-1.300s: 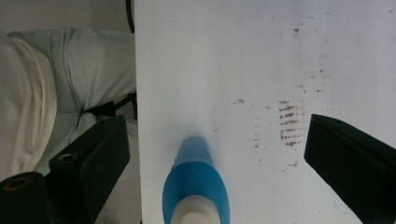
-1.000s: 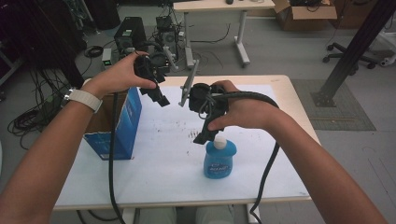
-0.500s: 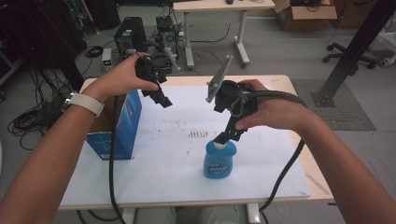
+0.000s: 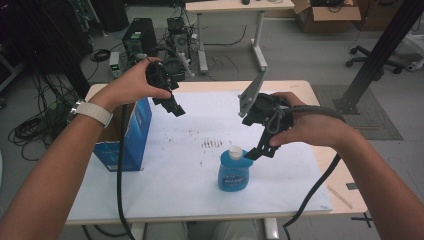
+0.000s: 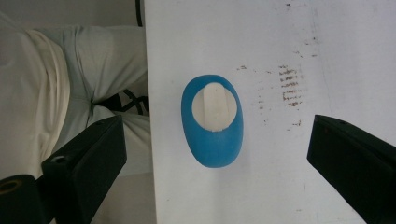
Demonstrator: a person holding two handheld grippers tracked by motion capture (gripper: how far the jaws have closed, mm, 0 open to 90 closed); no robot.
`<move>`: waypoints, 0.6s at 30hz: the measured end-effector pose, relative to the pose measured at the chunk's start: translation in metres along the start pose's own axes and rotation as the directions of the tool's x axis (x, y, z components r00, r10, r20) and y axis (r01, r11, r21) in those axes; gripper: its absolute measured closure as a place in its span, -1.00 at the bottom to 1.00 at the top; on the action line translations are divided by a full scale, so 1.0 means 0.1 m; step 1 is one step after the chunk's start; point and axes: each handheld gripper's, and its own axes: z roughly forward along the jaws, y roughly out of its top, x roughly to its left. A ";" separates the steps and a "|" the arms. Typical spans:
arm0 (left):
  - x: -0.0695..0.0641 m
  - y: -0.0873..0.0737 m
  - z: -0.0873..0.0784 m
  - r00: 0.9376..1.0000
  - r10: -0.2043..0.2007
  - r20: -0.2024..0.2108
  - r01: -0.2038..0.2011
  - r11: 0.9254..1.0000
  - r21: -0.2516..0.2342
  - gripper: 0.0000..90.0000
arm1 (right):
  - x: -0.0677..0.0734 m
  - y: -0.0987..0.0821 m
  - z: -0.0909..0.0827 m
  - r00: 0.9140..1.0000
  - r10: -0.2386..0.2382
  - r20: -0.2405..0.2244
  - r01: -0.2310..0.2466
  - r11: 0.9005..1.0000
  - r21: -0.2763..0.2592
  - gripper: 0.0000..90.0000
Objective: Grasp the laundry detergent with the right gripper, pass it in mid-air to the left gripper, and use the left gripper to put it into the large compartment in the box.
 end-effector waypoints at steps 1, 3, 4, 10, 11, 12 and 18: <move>0.00 0.00 0.00 1.000 0.001 0.001 -0.001 1.000 0.001 -0.83 | 0.00 -0.03 0.00 1.000 0.003 0.000 -0.003 1.000 -0.004 -0.91; 0.00 0.00 0.00 1.000 -0.001 -0.001 0.001 1.000 -0.002 -0.83 | 0.00 -0.08 0.00 1.000 0.009 0.001 -0.009 1.000 -0.003 -0.91; 0.00 0.00 0.00 1.000 -0.001 -0.001 0.001 1.000 -0.002 -0.83 | 0.00 -0.10 0.01 1.000 0.011 0.001 -0.011 1.000 -0.001 -0.91; -0.01 0.00 -0.01 1.000 -0.005 -0.001 0.005 1.000 -0.001 -0.83 | -0.01 -0.19 0.09 1.000 0.003 -0.009 -0.003 1.000 -0.002 -0.92; -0.01 0.00 -0.01 1.000 -0.005 -0.001 0.005 1.000 -0.001 -0.83 | -0.01 -0.21 0.11 1.000 0.003 -0.010 -0.003 1.000 -0.003 -0.92; -0.01 0.00 -0.01 1.000 -0.005 -0.001 0.005 1.000 0.000 -0.83 | -0.02 -0.22 0.14 1.000 0.002 -0.014 -0.002 1.000 -0.002 -0.92; 0.00 -0.01 -0.01 1.000 -0.009 -0.006 0.009 1.000 0.000 -0.83 | -0.03 -0.27 0.23 1.000 -0.006 -0.026 0.007 1.000 0.012 -0.92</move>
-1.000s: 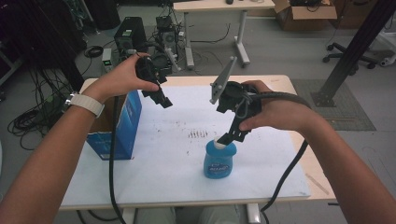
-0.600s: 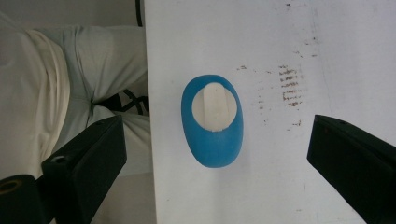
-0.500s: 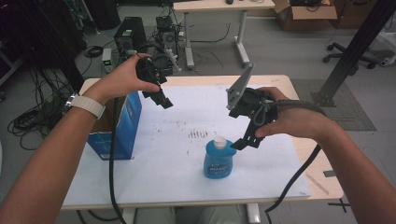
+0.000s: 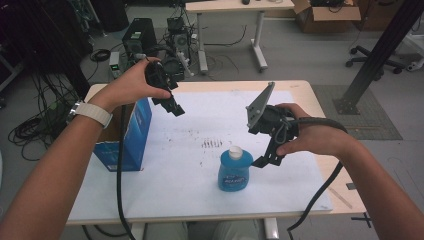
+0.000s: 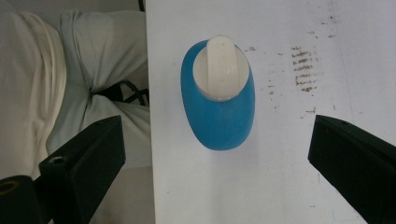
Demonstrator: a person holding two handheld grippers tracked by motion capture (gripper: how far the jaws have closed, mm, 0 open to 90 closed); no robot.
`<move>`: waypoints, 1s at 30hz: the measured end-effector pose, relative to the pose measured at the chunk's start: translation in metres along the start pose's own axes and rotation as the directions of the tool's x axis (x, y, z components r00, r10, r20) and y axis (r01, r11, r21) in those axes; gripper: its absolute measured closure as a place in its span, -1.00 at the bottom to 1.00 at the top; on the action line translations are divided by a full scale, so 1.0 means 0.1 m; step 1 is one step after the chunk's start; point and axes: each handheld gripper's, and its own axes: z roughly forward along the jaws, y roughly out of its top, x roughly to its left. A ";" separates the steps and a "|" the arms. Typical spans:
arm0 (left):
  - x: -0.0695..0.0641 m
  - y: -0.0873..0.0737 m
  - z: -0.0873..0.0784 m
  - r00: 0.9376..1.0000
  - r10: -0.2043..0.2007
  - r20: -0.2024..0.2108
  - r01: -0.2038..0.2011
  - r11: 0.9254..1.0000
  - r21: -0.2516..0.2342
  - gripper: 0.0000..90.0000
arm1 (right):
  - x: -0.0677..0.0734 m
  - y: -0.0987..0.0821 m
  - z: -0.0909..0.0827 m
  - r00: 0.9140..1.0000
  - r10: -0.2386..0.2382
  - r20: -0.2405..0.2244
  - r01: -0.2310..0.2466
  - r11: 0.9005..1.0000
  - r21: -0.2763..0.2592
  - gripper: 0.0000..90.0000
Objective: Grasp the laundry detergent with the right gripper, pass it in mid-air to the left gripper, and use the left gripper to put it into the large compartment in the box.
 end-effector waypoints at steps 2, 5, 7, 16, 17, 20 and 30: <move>0.00 0.00 0.00 1.000 -0.002 -0.002 0.002 1.000 -0.001 -0.83 | -0.01 -0.01 0.02 1.000 -0.002 0.000 0.002 1.000 0.001 -0.92; 0.00 0.00 0.02 1.000 -0.003 0.000 0.003 1.000 0.003 -0.83 | -0.02 -0.04 0.05 1.000 -0.004 -0.002 0.004 1.000 0.002 -0.92; 0.01 0.01 0.02 1.000 -0.002 -0.003 0.002 1.000 0.004 -0.83 | -0.04 -0.07 0.07 1.000 -0.003 -0.005 0.003 1.000 -0.005 -0.92; 0.01 0.00 0.05 1.000 -0.006 0.000 0.006 1.000 0.003 -0.83 | -0.08 -0.19 0.20 1.000 0.010 -0.012 -0.010 1.000 -0.004 -0.91; 0.01 0.00 0.06 1.000 -0.005 0.001 0.005 1.000 0.006 -0.83 | -0.08 -0.20 0.21 1.000 0.012 -0.013 -0.012 1.000 -0.007 -0.91; 0.01 -0.01 0.08 1.000 -0.005 0.006 0.005 1.000 0.008 -0.83 | -0.09 -0.24 0.24 1.000 0.014 -0.014 -0.014 1.000 -0.014 -0.91; 0.03 -0.01 0.10 1.000 -0.009 0.010 0.009 1.000 0.008 -0.83 | -0.15 -0.35 0.38 0.999 0.030 -0.018 -0.030 0.999 -0.026 -0.91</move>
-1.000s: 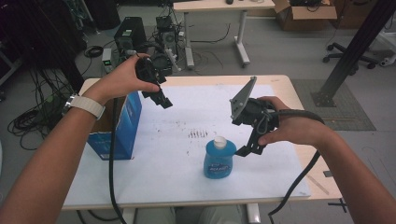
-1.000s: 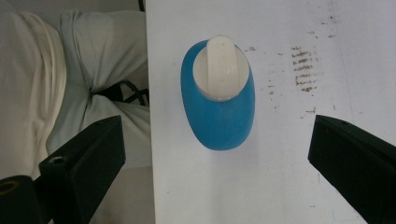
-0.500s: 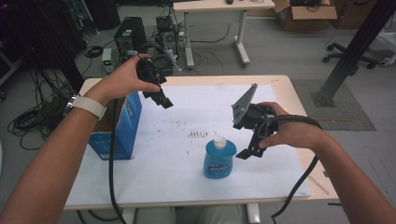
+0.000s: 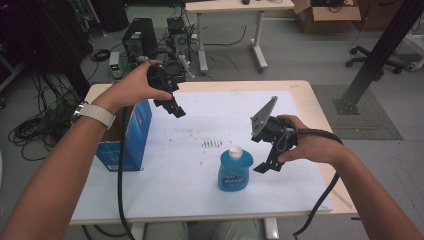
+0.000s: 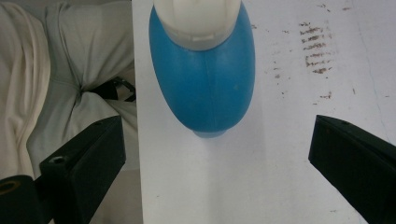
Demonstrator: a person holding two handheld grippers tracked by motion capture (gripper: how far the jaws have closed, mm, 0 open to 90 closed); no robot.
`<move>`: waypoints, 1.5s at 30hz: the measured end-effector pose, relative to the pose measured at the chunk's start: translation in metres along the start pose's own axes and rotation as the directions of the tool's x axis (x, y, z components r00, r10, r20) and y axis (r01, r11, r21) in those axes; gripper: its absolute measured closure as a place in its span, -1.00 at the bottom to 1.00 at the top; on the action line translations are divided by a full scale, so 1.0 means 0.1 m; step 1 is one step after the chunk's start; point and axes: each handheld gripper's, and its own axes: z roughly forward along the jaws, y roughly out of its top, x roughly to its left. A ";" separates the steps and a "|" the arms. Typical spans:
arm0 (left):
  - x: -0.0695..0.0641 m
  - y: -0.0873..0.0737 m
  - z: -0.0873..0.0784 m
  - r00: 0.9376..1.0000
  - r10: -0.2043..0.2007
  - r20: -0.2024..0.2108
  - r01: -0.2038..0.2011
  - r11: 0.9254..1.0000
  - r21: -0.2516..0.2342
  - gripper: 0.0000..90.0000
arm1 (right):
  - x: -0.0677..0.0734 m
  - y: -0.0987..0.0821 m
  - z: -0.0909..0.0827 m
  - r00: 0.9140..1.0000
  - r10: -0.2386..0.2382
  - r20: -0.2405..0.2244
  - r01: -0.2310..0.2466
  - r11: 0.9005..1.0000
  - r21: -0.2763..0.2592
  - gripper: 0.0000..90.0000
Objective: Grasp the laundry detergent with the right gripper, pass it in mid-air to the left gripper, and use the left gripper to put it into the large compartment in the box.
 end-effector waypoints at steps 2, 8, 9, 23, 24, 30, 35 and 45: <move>0.00 0.00 0.00 1.000 -0.001 0.000 0.001 1.000 0.002 -0.83 | -0.01 -0.01 0.02 1.000 -0.003 -0.002 0.003 1.000 -0.003 -0.92; 0.00 0.01 0.01 1.000 -0.004 0.000 0.004 1.000 0.003 -0.83 | -0.02 -0.06 0.08 1.000 -0.011 -0.010 0.011 1.000 -0.027 -0.92; 0.00 0.01 0.01 1.000 -0.003 0.000 0.003 1.000 0.004 -0.83 | -0.03 -0.07 0.10 1.000 -0.011 -0.014 0.010 1.000 -0.029 -0.92; 0.02 0.02 0.06 1.000 -0.005 0.006 0.005 1.000 0.010 -0.83 | -0.06 -0.15 0.31 0.999 -0.029 -0.037 0.026 0.997 -0.070 -0.93; 0.02 0.01 0.07 1.000 -0.005 0.007 0.005 1.000 0.011 -0.83 | -0.06 -0.15 0.31 0.999 -0.029 -0.037 0.026 0.997 -0.070 -0.93; 0.03 0.01 0.10 1.000 -0.009 0.013 0.009 1.000 0.013 -0.83 | -0.09 -0.16 0.42 0.998 -0.037 -0.047 0.032 0.996 -0.087 -0.93; 0.03 0.01 0.11 1.000 -0.009 0.014 0.009 1.000 0.013 -0.83 | -0.09 -0.17 0.45 0.998 -0.041 -0.050 0.036 0.994 -0.105 -0.93; 0.03 0.02 0.12 1.000 -0.012 0.013 0.012 1.000 0.020 -0.82 | -0.11 -0.24 0.57 0.998 -0.038 -0.059 0.028 0.986 -0.164 -0.93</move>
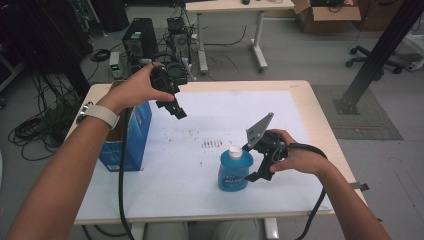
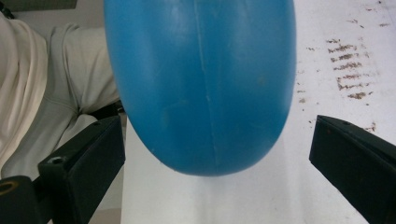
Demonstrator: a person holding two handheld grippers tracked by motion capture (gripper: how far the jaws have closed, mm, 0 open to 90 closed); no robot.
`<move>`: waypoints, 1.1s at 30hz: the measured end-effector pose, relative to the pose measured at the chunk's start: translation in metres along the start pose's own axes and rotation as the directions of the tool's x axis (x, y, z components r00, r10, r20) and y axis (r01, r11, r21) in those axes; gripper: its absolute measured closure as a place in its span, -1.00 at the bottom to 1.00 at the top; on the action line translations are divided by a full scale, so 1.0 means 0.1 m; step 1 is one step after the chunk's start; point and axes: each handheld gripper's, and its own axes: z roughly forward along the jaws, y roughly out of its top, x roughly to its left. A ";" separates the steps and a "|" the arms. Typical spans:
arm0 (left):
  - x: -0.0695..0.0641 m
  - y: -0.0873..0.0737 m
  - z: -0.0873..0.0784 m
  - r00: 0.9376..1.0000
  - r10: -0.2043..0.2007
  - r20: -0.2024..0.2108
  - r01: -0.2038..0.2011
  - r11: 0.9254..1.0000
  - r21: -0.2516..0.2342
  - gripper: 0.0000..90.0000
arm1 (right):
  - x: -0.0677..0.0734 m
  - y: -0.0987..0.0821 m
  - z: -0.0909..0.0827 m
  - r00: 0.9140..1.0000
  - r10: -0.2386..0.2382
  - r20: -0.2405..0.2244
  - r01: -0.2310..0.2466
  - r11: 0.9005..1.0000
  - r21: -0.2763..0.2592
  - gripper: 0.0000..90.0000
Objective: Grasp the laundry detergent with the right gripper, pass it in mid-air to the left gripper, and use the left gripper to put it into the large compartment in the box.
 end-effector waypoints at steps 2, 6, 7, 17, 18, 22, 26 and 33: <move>0.00 0.00 0.01 1.000 0.005 0.000 -0.005 1.000 0.004 -0.82 | 0.00 -0.02 0.03 1.000 -0.002 -0.010 0.002 1.000 -0.012 -0.93; 0.00 0.00 0.01 1.000 0.001 0.000 -0.001 1.000 0.003 -0.82 | -0.01 -0.04 0.07 1.000 -0.005 -0.014 0.004 1.000 -0.028 -0.93; 0.01 0.00 0.02 1.000 0.001 0.001 -0.001 1.000 0.008 -0.82 | -0.01 -0.05 0.08 1.000 -0.006 -0.017 0.006 1.000 -0.031 -0.93; 0.01 0.02 0.05 1.000 0.002 0.002 -0.002 1.000 0.010 -0.82 | -0.01 -0.10 0.17 1.000 -0.003 -0.015 0.002 0.997 -0.075 -0.93; 0.01 0.02 0.05 1.000 0.002 0.002 -0.002 1.000 0.010 -0.82 | -0.01 -0.10 0.17 1.000 -0.003 -0.015 0.002 0.997 -0.075 -0.93; 0.01 0.03 0.06 1.000 0.002 0.003 -0.002 1.000 0.008 -0.82 | 0.00 -0.11 0.22 1.000 -0.006 -0.018 0.004 0.995 -0.100 -0.93; 0.00 0.04 0.06 1.000 0.003 0.005 -0.003 1.000 0.008 -0.82 | 0.00 -0.13 0.27 1.000 -0.002 -0.027 0.000 0.994 -0.109 -0.93; 0.00 0.04 0.06 1.000 0.004 0.004 -0.004 1.000 0.012 -0.81 | 0.01 -0.15 0.30 0.999 -0.001 -0.032 -0.004 0.989 -0.148 -0.90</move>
